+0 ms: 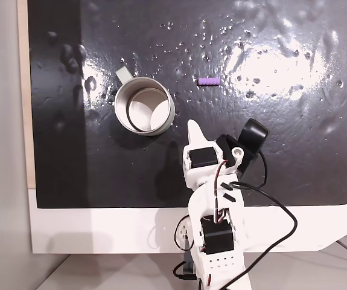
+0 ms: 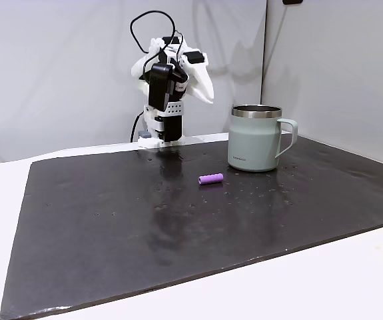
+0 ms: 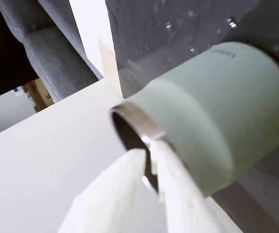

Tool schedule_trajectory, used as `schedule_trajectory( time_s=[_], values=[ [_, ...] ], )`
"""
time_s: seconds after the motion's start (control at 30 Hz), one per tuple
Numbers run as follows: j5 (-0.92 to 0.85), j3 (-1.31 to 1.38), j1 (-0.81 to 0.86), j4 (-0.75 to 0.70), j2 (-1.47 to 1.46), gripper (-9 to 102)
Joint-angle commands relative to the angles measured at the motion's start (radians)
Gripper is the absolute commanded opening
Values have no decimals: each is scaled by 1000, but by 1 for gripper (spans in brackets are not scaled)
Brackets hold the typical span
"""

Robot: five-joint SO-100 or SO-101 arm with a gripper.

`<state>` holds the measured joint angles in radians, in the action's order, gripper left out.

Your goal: Grasp a pengrip and put it in the cup.

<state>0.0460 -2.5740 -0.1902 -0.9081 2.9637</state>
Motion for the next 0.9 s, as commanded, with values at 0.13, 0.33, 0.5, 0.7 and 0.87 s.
schedule_trajectory(
  time_s=[0.13, 0.33, 0.5, 0.7, 0.87],
  values=[
    [-84, 534, 17, -143, -436, 0],
    [-58, 773, 48, -273, -693, 4],
    [-3, 957, 74, -359, -916, 15],
    [21, 1124, 97, -445, -1150, 15],
    [29, 1275, 115, -531, -1336, 16]
  ],
)
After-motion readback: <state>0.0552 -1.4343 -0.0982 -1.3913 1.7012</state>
